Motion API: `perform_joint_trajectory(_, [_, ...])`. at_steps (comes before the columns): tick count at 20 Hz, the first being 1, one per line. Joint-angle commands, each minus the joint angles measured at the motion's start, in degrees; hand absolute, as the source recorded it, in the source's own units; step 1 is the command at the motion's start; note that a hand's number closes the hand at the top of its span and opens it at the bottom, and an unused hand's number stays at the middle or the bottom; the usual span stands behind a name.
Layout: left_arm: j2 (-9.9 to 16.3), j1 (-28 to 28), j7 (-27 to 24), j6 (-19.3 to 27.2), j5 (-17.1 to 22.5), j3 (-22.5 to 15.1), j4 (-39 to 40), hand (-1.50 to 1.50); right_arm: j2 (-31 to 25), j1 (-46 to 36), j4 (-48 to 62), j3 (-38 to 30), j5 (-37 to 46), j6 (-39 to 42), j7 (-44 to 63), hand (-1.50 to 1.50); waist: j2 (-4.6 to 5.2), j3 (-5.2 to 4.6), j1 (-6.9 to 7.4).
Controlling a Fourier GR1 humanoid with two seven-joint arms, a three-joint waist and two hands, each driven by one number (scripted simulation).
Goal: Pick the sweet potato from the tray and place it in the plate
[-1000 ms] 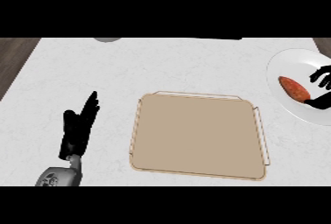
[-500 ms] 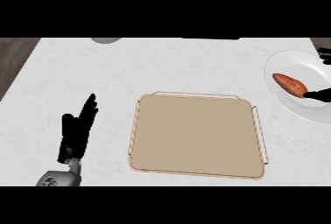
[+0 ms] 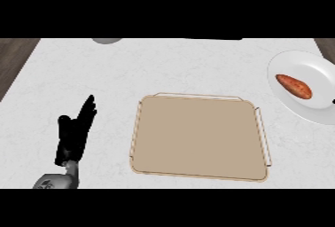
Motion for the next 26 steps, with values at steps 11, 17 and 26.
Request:
perform_joint_trajectory(11, [-0.57,-0.75,0.10,-0.83,0.00,-0.19,1.29,0.00,1.20,4.50,-2.19,-0.67,-1.02,2.71,-5.00,-1.50,0.29,0.06,0.97])
perform_joint_trajectory(17, [-0.47,-1.15,1.90,-0.21,-0.12,0.19,-1.06,0.00,2.79,6.91,-2.19,-0.38,-0.37,-3.29,-5.73,-1.50,0.18,0.07,0.86])
perform_joint_trajectory(26, [-0.64,-0.57,0.36,-1.06,-0.10,0.02,0.03,0.00,2.72,7.20,-1.46,-0.15,0.27,-5.89,-4.21,-1.50,0.28,0.07,0.87])
